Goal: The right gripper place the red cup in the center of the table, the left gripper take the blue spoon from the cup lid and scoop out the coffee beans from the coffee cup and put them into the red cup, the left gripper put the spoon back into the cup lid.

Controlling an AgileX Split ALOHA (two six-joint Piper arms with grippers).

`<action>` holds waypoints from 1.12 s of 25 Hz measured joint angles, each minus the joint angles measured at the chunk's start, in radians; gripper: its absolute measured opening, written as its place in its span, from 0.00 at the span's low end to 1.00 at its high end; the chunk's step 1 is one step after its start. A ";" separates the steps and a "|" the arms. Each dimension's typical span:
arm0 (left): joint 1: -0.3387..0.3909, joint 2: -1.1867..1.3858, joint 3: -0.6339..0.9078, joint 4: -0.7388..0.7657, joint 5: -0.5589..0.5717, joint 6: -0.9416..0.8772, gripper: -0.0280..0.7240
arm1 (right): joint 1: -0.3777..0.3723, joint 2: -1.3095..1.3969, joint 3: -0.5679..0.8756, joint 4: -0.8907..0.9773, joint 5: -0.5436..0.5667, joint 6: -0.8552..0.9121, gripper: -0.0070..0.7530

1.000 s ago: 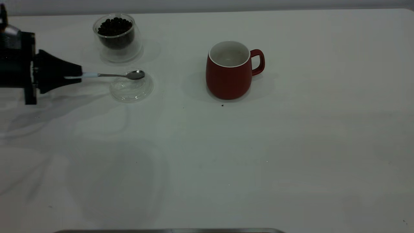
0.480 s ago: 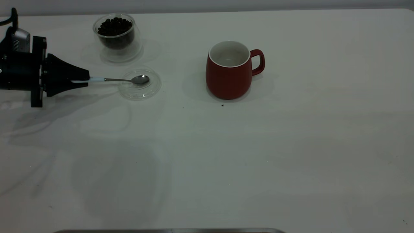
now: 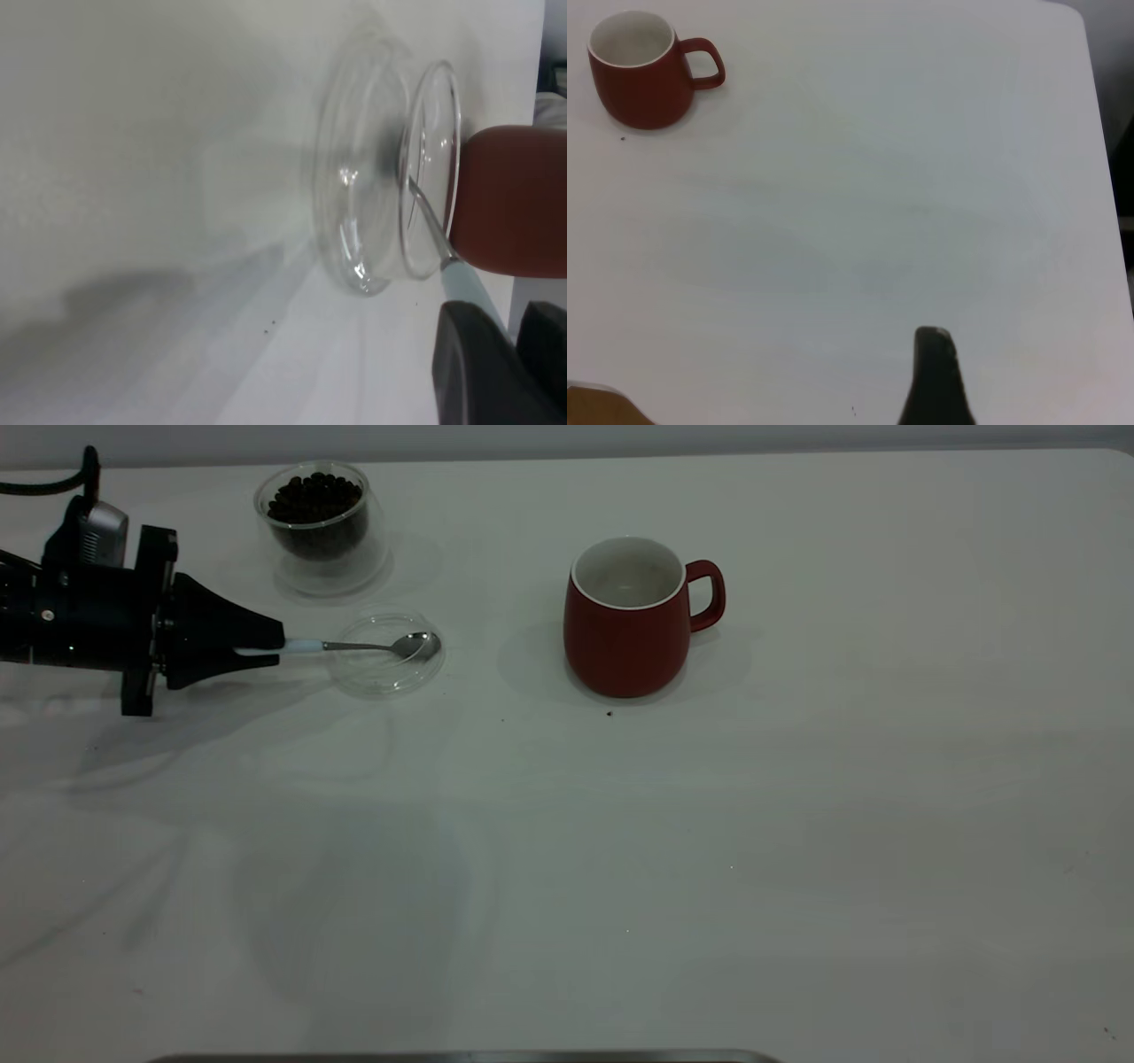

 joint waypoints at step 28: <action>0.029 -0.320 -0.346 0.837 0.009 -0.466 0.85 | 0.000 0.000 0.000 0.000 0.000 0.000 0.79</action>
